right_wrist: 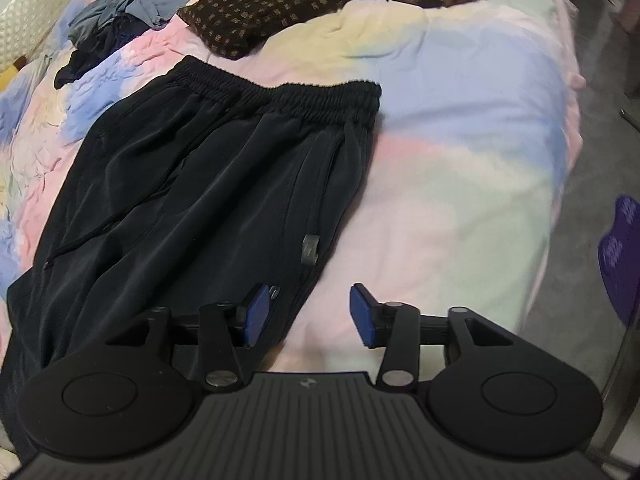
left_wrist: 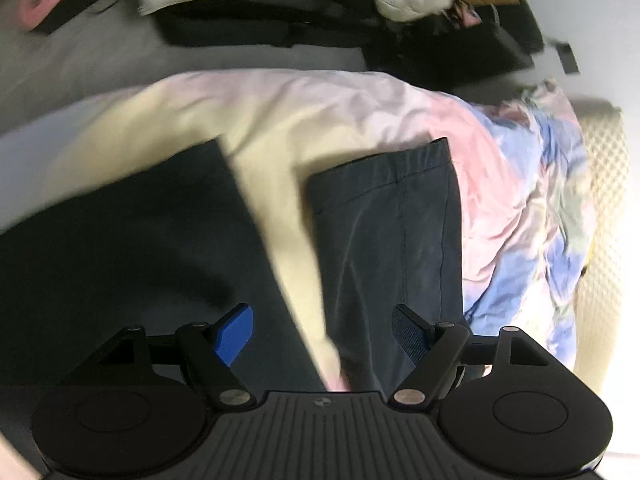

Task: Fold clothes

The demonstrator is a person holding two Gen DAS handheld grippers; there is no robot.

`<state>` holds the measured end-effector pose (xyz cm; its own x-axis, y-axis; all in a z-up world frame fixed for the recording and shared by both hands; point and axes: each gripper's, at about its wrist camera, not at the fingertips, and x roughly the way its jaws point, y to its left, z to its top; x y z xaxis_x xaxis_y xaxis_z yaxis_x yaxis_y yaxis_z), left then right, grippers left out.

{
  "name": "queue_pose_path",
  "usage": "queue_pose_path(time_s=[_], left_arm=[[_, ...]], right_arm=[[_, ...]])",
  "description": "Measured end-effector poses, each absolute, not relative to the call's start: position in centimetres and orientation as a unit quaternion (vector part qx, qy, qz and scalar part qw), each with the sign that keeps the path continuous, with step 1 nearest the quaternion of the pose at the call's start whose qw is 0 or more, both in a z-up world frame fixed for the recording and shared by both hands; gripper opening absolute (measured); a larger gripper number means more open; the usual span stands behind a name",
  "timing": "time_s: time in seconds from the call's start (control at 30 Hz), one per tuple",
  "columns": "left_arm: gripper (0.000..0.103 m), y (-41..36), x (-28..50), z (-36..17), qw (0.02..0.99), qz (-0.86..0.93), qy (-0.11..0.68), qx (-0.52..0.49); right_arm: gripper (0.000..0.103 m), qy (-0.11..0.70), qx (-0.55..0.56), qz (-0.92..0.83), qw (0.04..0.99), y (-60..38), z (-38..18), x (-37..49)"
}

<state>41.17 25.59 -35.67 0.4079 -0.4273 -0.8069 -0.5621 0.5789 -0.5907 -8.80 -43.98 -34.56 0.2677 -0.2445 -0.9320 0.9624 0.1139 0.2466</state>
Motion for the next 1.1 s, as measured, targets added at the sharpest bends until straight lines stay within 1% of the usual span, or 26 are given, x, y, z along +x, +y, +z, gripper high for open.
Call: queue_pose_path(time_s=[0.13, 0.23, 0.33, 0.4, 0.43, 0.47, 0.63, 0.87, 0.97, 1.1], left_arm=[[0.075, 25.7, 43.9, -37.9, 0.701, 0.044, 0.545, -0.458], [0.066, 25.5, 45.6, -39.2, 0.702, 0.039, 0.544, -0.457], [0.053, 25.4, 46.8, -39.7, 0.707, 0.034, 0.541, -0.454], [0.03, 25.2, 47.7, -39.7, 0.713, 0.028, 0.541, -0.445], [0.022, 25.1, 48.0, -39.8, 0.715, 0.025, 0.542, -0.441], [0.008, 25.1, 48.2, -39.7, 0.717, 0.021, 0.542, -0.438], [0.005, 25.6, 47.8, -37.7, 0.731, 0.001, 0.522, -0.439], [0.004, 27.8, 46.3, -32.3, 0.744, -0.014, 0.474, -0.47], [0.004, 29.1, 45.4, -32.7, 0.732, -0.006, 0.481, -0.482], [0.004, 29.7, 44.0, -35.3, 0.721, 0.017, 0.512, -0.467]], right_arm=[[0.058, 0.377, 0.463, -0.473, 0.648, -42.2, -32.2, -8.5], [0.058, 0.375, 0.457, -0.481, 0.648, -41.3, -31.0, -8.5], [0.058, 0.378, 0.451, -0.489, 0.644, -40.5, -30.3, -8.6], [0.058, 0.381, 0.449, -0.492, 0.642, -40.0, -30.1, -8.5], [0.058, 0.383, 0.447, -0.493, 0.641, -39.9, -30.1, -8.3], [0.058, 0.385, 0.445, -0.494, 0.64, -39.7, -30.1, -8.1], [0.058, 0.395, 0.433, -0.483, 0.65, -39.6, -30.0, -6.2], [0.058, 0.404, 0.417, -0.454, 0.676, -39.7, -29.6, -2.8], [0.058, 0.406, 0.414, -0.443, 0.683, -39.7, -29.6, -1.8], [0.058, 0.414, 0.411, -0.435, 0.686, -39.6, -30.0, -1.2]])
